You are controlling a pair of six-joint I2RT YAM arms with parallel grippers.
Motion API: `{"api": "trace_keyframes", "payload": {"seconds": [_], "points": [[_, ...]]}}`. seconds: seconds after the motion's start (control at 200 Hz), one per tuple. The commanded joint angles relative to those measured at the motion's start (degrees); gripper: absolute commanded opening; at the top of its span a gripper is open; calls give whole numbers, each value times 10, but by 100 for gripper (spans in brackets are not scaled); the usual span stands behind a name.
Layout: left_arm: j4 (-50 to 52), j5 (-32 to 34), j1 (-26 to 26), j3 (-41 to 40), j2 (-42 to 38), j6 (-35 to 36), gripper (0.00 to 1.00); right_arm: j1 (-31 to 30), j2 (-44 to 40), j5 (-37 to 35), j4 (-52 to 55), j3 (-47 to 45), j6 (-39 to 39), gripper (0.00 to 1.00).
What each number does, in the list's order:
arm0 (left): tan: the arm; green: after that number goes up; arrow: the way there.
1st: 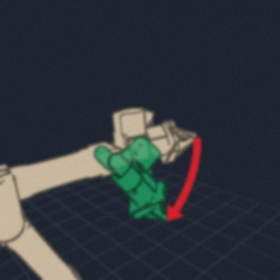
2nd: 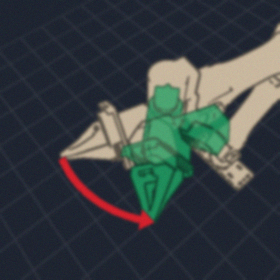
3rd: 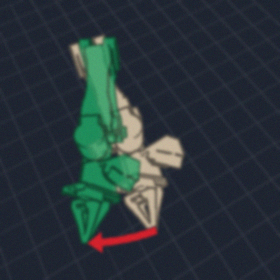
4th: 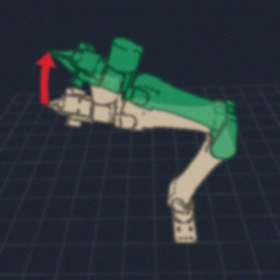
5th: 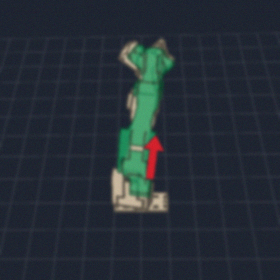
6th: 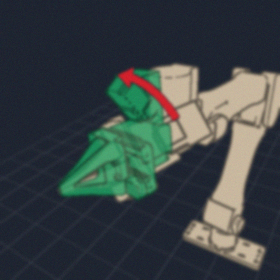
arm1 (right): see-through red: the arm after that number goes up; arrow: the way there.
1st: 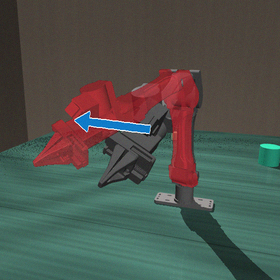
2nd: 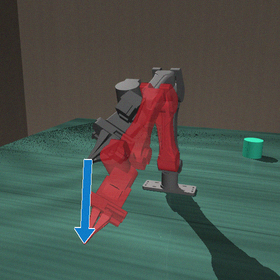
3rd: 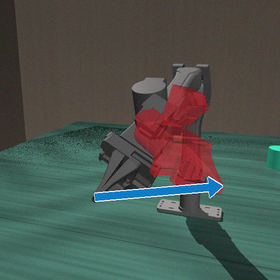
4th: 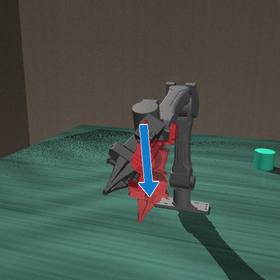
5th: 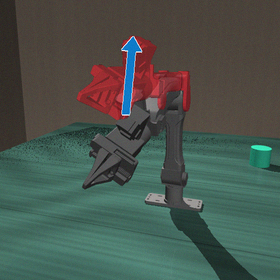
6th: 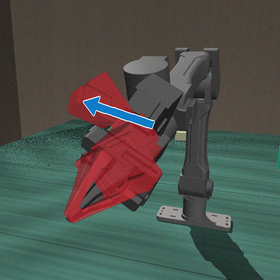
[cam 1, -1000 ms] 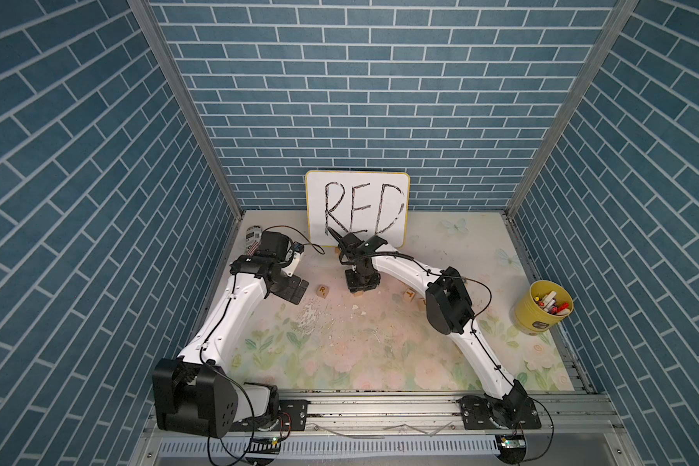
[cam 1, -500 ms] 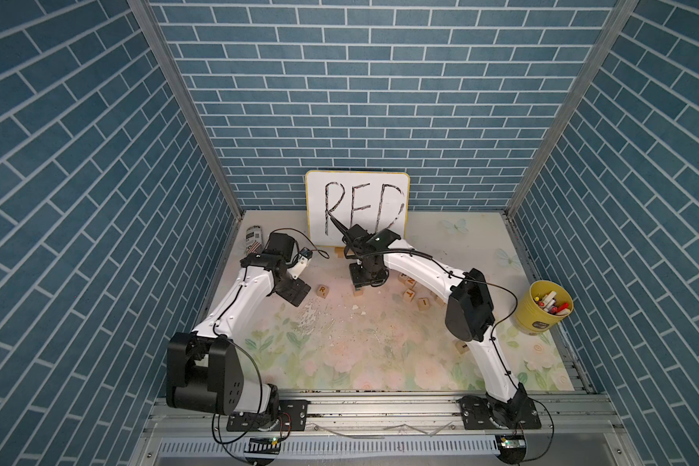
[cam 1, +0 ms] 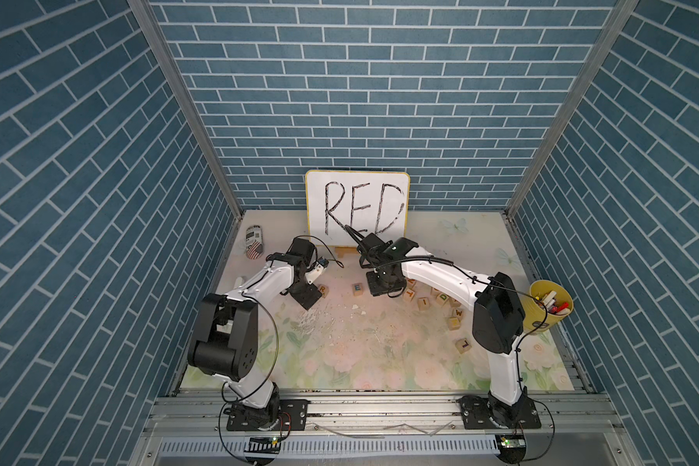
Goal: Assemble the uppercase word "red" with letter blocks
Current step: Adjust the letter block at the center of the board.
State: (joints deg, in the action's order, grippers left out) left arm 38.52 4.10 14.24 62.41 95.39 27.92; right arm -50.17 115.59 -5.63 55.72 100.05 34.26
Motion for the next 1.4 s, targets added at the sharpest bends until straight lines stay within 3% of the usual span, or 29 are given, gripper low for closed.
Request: {"api": "trace_keyframes", "payload": {"seconds": [0.0,0.215,1.125,1.396], "points": [[-31,22,14,3,9,6,93,3,-32,-22,-12,-7,21,45],[-79,56,18,-1,22,-11,93,8,-27,-23,-15,-7,20,45],[-91,25,33,23,75,-59,93,25,-18,-11,-30,-15,16,45],[-88,62,36,14,48,-44,93,39,5,19,-72,-21,18,44]]}}
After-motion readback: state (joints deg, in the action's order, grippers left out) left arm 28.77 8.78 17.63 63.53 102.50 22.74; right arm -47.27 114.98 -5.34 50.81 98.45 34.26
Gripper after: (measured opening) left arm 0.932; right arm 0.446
